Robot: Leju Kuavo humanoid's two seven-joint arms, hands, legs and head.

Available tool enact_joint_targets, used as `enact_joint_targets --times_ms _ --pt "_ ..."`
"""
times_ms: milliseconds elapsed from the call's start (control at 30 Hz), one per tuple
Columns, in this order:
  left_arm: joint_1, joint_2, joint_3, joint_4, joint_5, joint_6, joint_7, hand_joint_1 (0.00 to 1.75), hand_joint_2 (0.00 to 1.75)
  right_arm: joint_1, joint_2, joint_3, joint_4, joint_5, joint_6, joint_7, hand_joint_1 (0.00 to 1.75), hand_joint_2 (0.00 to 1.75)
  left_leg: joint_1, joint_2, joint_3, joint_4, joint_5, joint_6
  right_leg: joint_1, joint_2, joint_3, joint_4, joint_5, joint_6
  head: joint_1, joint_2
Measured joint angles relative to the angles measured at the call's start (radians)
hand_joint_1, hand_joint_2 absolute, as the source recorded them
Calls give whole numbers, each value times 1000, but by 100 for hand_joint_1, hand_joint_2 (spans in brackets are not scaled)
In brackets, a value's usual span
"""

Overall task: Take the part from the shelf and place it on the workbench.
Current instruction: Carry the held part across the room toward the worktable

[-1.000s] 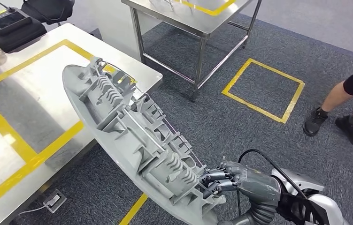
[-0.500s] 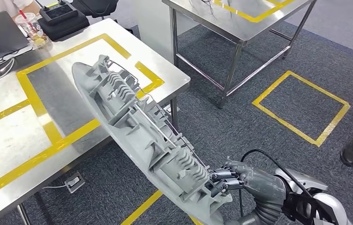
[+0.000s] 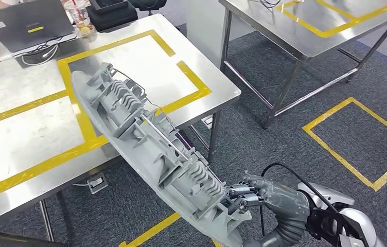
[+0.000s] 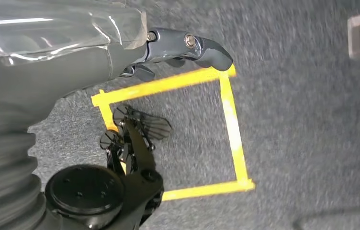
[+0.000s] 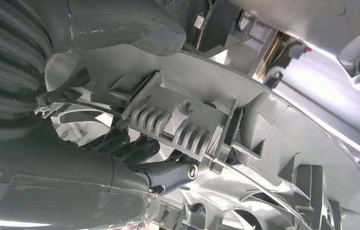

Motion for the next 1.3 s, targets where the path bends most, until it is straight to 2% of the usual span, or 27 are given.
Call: enact_joint_targets --times_ms 67,133,167,200,267,300,367,433,467,533,567,600,633,667,700,733,800,867,900,933,967,1033,1100,1167,1200,1233,1300 --pt "4 -2 -13 -4 4 6 -3 0 175 0 0 -1 1 -1 0 3 173 175 7 -26 7 -10 8 3 -7 64 -48 102 -45 0 3 0" --pt "4 -3 -24 -5 4 10 -8 0 175 2 0 -1 2 -1 0 5 173 175 8 -56 7 -10 8 3 -13 88 -116 236 -90 3 5 0" --pt "4 -3 -28 -5 4 11 -10 0 175 2 0 -1 3 0 1 6 173 175 9 -73 8 -10 8 3 -16 90 -135 264 -93 10 5 0" --pt "4 -3 -30 -5 7 13 -12 0 175 3 0 -1 4 0 1 7 173 175 10 -90 10 -9 7 1 -20 91 -133 250 -77 20 5 0" --pt "5 -3 -34 -5 16 19 -15 0 175 3 0 -1 5 0 2 9 173 175 13 -122 12 -4 3 -6 -32 111 -79 117 -10 43 6 0" --pt "5 -3 -36 -5 22 22 -15 0 175 2 1 -1 5 0 2 10 173 175 13 -136 10 1 0 -12 -35 130 -50 51 18 48 6 0" --pt "7 -2 -38 -6 27 27 -16 0 175 0 2 0 5 -1 3 13 173 175 12 -158 1 9 -3 -23 -37 154 -23 -12 41 39 7 0" --pt "9 -2 -40 -6 32 27 -17 0 175 -3 3 0 5 -2 4 18 173 175 13 -173 -7 11 -3 -32 -34 141 -22 -11 41 22 6 0" --pt "11 -2 -40 -6 34 27 -17 0 175 -4 4 0 5 -1 4 21 173 175 14 -167 -9 15 -6 -36 -35 131 -20 -12 40 16 7 0" --pt "10 -2 -41 -6 38 27 -18 0 175 -5 5 1 5 -2 4 25 173 175 13 -111 -34 72 -41 -45 -36 109 -16 -13 38 2 2 0" --pt "9 -1 -41 -6 40 27 -19 0 175 -5 6 1 5 -3 4 26 173 175 12 -74 -63 132 -72 -49 -33 98 -14 -14 36 -3 0 0" --pt "7 -1 -42 -6 42 27 -20 0 175 -5 7 2 5 -4 4 27 173 175 12 -48 -100 206 -106 -51 -29 86 -13 -14 34 -8 -3 0" --pt "6 -1 -43 -6 45 27 -21 0 175 -4 7 2 5 -5 4 29 173 175 14 -37 -135 273 -131 -52 -26 73 -13 -14 32 -10 -3 0" --pt "5 -1 -45 -6 49 27 -21 0 175 -4 7 4 5 -5 4 31 173 175 15 -33 -158 314 -140 -51 -23 60 -12 -13 30 -12 -3 0" --pt "6 -1 -46 -6 52 27 -21 0 175 -4 7 5 5 -6 4 34 173 175 15 -31 -160 315 -128 -49 -19 47 -10 -13 28 -15 -3 0" --pt "6 -1 -46 -6 54 27 -21 0 175 -4 8 6 5 -7 4 36 173 175 14 -26 -139 272 -100 -43 -15 34 -7 -13 26 -16 -3 0" --pt "6 0 -46 -6 58 26 -21 0 175 -4 8 7 5 -9 4 37 173 175 4 11 -64 127 -37 -23 -5 11 0 -14 20 -18 -2 0" --pt "5 1 -47 -7 62 21 -19 0 175 -5 9 7 5 -11 4 38 173 175 -8 44 -21 41 -13 -7 1 -9 4 -14 15 -14 -1 0" --pt "5 1 -48 -7 64 19 -18 0 175 -5 10 7 5 -12 4 39 173 175 -11 44 -20 32 -15 -4 3 -20 5 -15 13 -10 -1 0" --pt "6 1 -48 -7 67 16 -15 0 175 -6 11 7 5 -13 4 39 173 175 -12 33 -21 27 -12 -3 4 -32 7 -18 12 -6 -2 0" --pt "7 0 -47 -7 69 14 -12 0 175 -6 11 7 5 -13 4 40 173 175 -9 21 -17 19 -6 -1 3 -31 8 -16 9 -3 -2 0" --pt "6 -1 -45 -7 71 10 -7 0 175 -7 11 6 5 -15 4 42 173 175 0 0 -6 0 7 3 0 16 -7 22 -12 1 1 0" --pt "1 -3 -44 -6 73 1 -3 0 175 -5 11 4 5 -22 4 43 173 175 6 -20 -1 -7 13 6 -8 77 -67 142 -61 1 4 0" --pt "-5 -3 -44 -4 73 -8 -1 0 175 -1 11 4 6 -31 4 43 173 175 7 -40 0 -7 12 5 -15 92 -132 259 -95 8 4 0" --pt "-6 -4 -44 -2 73 -12 -1 0 175 1 11 4 6 -34 4 43 173 175 8 -49 1 -6 11 4 -19 92 -143 269 -89 17 4 0" --pt "-7 -4 -44 0 73 -15 0 0 175 2 11 4 6 -35 3 43 173 175 9 -57 3 -5 9 1 -24 92 -133 235 -65 30 4 0" --pt "-8 -3 -43 2 73 -22 0 0 175 3 11 2 6 -39 3 43 173 175 12 -69 5 4 2 -11 -34 94 -74 94 2 52 5 0"
